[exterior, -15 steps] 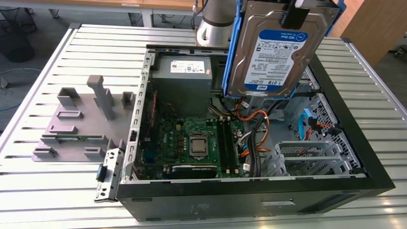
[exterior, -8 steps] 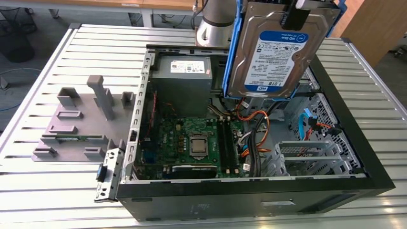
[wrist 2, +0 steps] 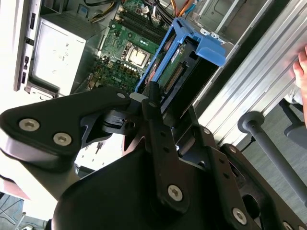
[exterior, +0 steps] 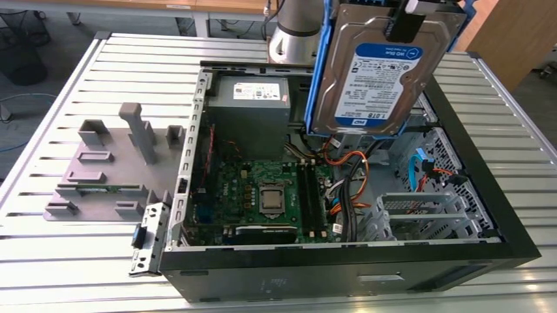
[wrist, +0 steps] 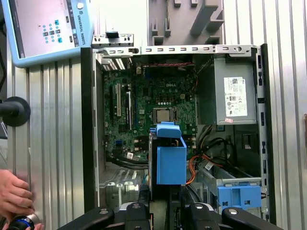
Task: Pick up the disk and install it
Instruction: 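Pick up the disk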
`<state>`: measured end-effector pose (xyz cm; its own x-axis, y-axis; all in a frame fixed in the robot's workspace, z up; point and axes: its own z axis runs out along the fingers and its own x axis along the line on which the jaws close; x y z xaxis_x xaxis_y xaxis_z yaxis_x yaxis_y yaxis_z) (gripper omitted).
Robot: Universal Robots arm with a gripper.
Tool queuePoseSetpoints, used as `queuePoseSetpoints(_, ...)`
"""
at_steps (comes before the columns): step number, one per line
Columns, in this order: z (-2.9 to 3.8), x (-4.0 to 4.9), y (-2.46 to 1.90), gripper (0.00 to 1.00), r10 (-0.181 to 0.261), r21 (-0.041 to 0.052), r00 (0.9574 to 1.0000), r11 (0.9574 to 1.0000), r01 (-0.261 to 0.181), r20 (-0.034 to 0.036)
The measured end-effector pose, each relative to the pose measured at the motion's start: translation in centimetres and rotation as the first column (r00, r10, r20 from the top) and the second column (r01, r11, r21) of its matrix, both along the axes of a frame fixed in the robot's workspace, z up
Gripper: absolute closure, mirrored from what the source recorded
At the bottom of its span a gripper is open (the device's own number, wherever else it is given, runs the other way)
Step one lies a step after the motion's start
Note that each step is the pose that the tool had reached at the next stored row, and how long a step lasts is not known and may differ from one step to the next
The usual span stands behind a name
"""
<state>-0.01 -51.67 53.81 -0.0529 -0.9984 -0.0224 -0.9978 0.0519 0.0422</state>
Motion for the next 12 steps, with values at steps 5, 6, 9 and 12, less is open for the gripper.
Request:
queuePoseSetpoints(5,-0.03,-0.01,-0.60,0.65,0.000,0.0000,1.0000,1.0000,0.000,0.0000)
queuePoseSetpoints(6,-0.07,-0.01,-0.68,0.65,0.000,-0.0001,1.0000,1.0000,0.000,0.0000)
queuePoseSetpoints(9,-0.44,0.00,-0.77,0.65,0.000,-0.0001,1.0000,1.0000,0.000,0.0000)
queuePoseSetpoints(12,-0.94,-0.01,-0.81,0.65,0.000,0.0001,1.0000,1.0000,0.000,0.0000)
